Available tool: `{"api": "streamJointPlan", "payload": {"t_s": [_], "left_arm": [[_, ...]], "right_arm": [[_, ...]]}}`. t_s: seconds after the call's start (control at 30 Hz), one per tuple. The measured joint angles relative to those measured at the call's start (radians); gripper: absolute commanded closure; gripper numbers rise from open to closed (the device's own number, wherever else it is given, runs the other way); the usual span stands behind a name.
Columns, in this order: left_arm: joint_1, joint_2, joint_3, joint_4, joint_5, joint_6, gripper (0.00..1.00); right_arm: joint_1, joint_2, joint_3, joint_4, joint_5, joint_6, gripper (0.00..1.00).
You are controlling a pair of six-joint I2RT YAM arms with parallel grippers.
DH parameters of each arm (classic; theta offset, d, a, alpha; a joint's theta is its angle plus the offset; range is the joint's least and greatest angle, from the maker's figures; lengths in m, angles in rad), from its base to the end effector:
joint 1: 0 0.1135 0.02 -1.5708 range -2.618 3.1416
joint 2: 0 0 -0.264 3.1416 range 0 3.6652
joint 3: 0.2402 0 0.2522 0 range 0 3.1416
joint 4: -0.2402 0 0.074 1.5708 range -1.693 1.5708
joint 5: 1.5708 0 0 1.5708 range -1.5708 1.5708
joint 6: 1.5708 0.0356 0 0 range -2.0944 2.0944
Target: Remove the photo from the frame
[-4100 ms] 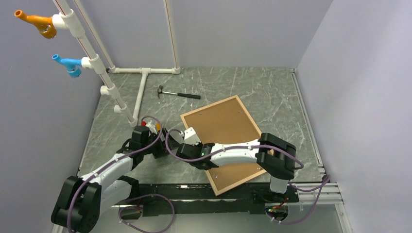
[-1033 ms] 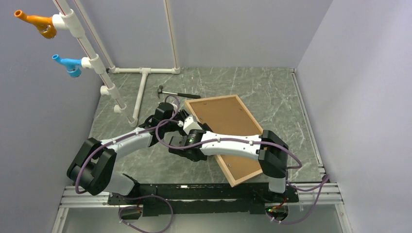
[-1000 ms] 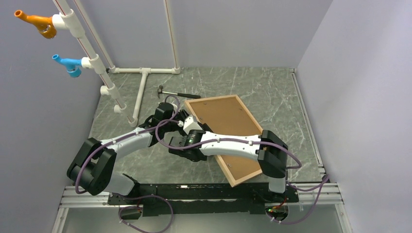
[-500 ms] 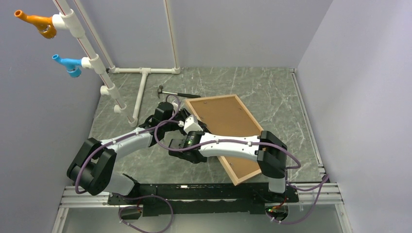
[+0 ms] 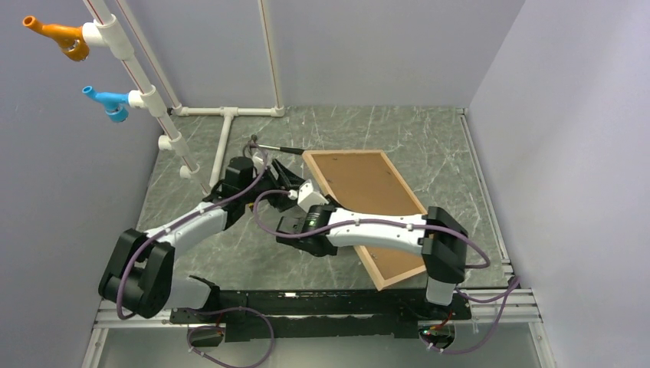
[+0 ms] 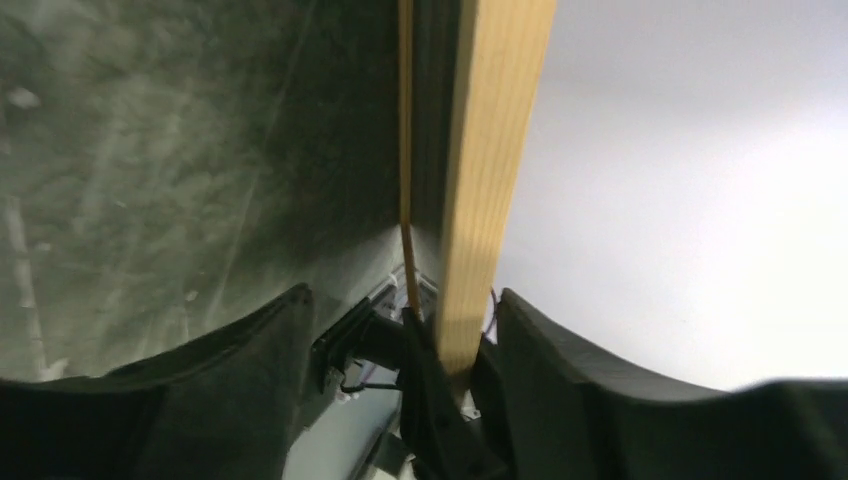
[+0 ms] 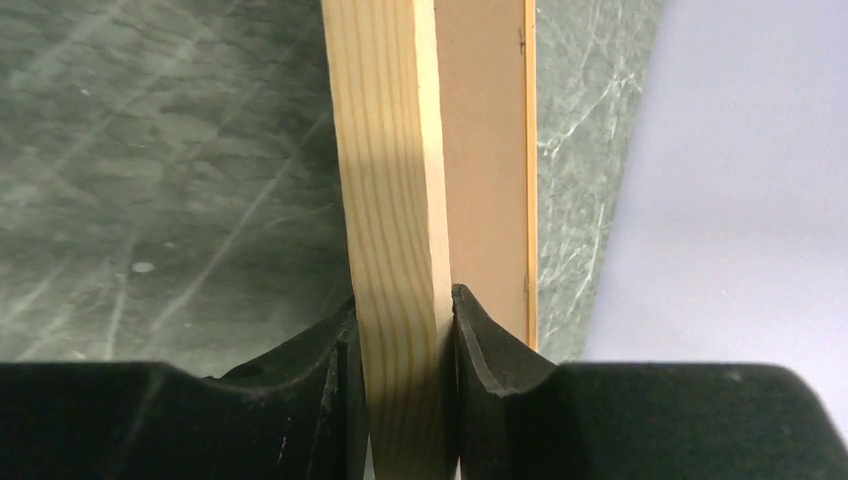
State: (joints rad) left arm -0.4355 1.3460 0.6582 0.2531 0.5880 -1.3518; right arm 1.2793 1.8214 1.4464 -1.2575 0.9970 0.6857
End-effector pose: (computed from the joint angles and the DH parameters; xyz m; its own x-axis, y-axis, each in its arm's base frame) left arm 0.2478 -0.1371 0.2181 -0.8708 -0.4906 0.0310 -0.1973 0.2912 -0.9361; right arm 0.1234 0.3071 0.2422 -0.5607 -0.6725 -0.4831 -0.2323 0.6877 -0.6878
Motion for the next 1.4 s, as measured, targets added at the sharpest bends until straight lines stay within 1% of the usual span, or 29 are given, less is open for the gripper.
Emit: {"api": "streamJointPlan", "payload": {"t_s": [0.07, 0.13, 0.27, 0.37, 0.53, 0.67, 0.8, 0.93, 1.03, 1.23, 1.4], "left_arm": [[0.037, -0.029, 0.009, -0.046, -0.003, 0.048, 0.21], [0.061, -0.062, 0.041, -0.12, -0.013, 0.108, 0.21], [0.067, -0.122, 0.121, -0.235, -0.052, 0.216, 0.21], [0.067, -0.167, 0.135, -0.281, -0.079, 0.269, 0.22], [0.067, -0.222, 0.119, -0.347, -0.118, 0.321, 0.23], [0.067, -0.254, 0.092, -0.393, -0.141, 0.347, 0.23], [0.067, -0.265, 0.081, -0.409, -0.145, 0.364, 0.23], [0.067, -0.265, 0.073, -0.409, -0.143, 0.367, 0.24], [0.066, -0.264, 0.061, -0.407, -0.14, 0.367, 0.24], [0.064, -0.243, 0.048, -0.385, -0.131, 0.367, 0.24], [0.057, -0.2, 0.048, -0.354, -0.11, 0.364, 0.25]], "right_arm": [[-0.013, -0.047, -0.033, 0.026, -0.003, -0.039, 1.0], [-0.028, -0.104, -0.064, 0.051, -0.01, -0.083, 1.0], [-0.056, -0.187, -0.079, 0.085, -0.032, -0.165, 1.0], [-0.082, -0.22, -0.071, 0.106, -0.068, -0.219, 1.0], [-0.185, -0.271, -0.001, 0.151, -0.192, -0.323, 1.0], [-0.294, -0.309, 0.112, 0.163, -0.285, -0.385, 1.0], [-0.36, -0.319, 0.229, 0.193, -0.384, -0.433, 1.0], [-0.417, -0.319, 0.266, 0.216, -0.463, -0.453, 1.0], [-0.505, -0.336, 0.267, 0.243, -0.564, -0.462, 1.0], [-0.763, -0.382, 0.253, 0.289, -0.794, -0.454, 1.0], [-0.922, -0.382, 0.248, 0.306, -0.959, -0.449, 1.0]]}}
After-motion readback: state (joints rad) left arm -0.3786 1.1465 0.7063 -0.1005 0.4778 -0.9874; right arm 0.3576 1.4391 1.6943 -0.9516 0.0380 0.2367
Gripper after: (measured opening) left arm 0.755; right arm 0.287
